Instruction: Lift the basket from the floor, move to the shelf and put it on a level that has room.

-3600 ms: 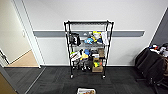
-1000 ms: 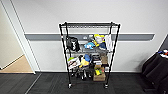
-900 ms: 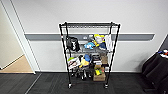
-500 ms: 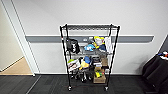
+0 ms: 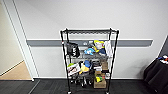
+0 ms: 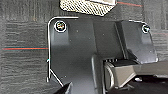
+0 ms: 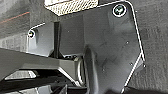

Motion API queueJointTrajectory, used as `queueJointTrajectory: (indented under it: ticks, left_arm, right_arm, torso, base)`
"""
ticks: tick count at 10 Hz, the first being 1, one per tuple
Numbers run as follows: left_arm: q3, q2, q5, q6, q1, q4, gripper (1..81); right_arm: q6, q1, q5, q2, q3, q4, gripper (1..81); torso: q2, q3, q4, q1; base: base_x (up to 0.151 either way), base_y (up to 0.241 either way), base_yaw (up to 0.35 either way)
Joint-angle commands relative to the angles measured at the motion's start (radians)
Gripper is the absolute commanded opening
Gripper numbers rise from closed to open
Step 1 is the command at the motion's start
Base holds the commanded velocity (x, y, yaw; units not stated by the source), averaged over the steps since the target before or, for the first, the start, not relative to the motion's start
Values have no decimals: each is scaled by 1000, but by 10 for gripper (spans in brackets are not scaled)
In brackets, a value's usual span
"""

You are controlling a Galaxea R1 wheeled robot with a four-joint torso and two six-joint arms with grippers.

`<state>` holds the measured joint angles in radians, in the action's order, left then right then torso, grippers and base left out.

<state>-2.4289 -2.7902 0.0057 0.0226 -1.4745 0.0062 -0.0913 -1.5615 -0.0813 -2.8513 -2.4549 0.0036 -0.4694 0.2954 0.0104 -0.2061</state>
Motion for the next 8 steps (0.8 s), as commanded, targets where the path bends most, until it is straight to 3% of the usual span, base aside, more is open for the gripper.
queueJointTrajectory:
  ticks: [1, 2, 3, 8]
  left_arm:
    - [30, 23, 53, -3, 82, -52, 811]
    - [30, 30, 53, -4, 96, -64, 811]
    - [31, 36, 54, -3, 105, -72, 811]
    - [103, 85, 62, -3, 133, -94, 811]
  right_arm:
    - [-4, 80, 52, 79, 100, 9, 811]
    - [-5, 94, 52, 91, 113, 12, 811]
    - [-10, 106, 54, 96, 114, 12, 811]
    - [-13, 148, 58, 99, 108, 12, 811]
  torso:
    - [-97, 0, 0, -62]
    - [-132, 53, 0, -84]
    - [-162, 68, 0, -103]
    - [-326, 228, 0, -207]
  base:
    - [0, 0, 0]
    - [0, 0, 0]
    - [0, 0, 0]
    - [0, 0, 0]
